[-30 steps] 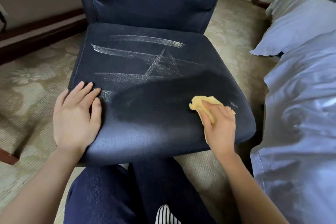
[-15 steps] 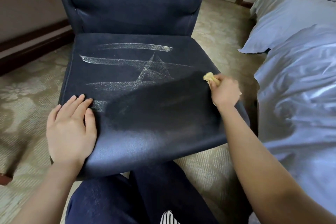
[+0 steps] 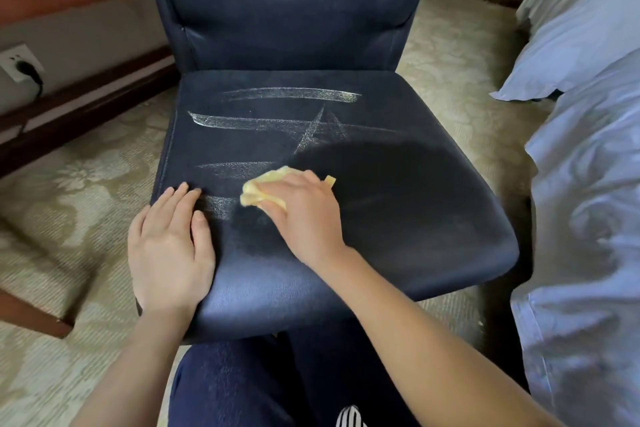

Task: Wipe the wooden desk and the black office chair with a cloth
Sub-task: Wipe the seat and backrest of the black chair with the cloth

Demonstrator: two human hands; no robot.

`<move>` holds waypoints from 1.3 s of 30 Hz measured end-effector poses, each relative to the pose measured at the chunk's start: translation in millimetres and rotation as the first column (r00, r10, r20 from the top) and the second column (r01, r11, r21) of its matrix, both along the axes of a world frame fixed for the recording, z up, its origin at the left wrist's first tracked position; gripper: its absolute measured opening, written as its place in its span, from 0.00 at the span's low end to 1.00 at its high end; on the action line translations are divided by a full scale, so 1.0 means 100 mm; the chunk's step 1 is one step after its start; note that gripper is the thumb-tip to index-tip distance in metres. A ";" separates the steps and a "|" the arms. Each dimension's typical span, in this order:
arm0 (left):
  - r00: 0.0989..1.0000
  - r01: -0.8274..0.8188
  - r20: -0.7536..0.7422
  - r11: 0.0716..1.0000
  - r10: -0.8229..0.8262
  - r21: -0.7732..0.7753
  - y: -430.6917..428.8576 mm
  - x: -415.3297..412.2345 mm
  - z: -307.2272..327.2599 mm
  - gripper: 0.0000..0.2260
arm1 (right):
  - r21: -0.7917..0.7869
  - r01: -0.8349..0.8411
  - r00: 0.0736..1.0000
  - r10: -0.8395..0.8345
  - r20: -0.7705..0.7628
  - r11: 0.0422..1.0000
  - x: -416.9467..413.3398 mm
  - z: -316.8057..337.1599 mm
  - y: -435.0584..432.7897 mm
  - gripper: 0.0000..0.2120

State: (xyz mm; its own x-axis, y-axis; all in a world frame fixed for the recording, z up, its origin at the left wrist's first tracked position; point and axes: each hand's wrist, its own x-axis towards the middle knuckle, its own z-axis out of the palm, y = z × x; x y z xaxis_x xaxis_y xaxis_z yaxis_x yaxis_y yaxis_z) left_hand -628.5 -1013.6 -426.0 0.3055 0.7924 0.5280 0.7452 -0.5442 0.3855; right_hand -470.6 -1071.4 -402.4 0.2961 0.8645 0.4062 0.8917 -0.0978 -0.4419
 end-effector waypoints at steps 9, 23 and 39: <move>1.000 -0.010 0.019 1.000 0.010 -0.015 0.01 -0.01 -0.01 0.19 | 0.205 0.079 0.992 -0.097 0.080 0.976 0.46 -0.14 -0.87 0.13; 0.999 0.004 0.037 1.000 -0.004 -0.008 0.03 0.01 -0.04 0.20 | 0.096 0.775 0.631 -0.759 -0.159 0.625 1.75 -0.30 -1.53 0.12; 0.997 0.048 0.067 0.998 -0.045 -0.033 0.03 0.01 -0.06 0.20 | -0.072 0.065 0.991 -0.056 0.124 0.995 0.00 0.01 -0.19 0.12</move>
State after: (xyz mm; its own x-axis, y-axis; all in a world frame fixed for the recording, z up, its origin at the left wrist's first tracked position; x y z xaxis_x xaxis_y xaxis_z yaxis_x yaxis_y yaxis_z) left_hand -627.3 -1010.4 -431.9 0.3079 0.7964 0.5205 0.6918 -0.5630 0.4521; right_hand -470.4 -1090.8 -401.8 0.3011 0.8763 0.3761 0.9298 -0.1823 -0.3198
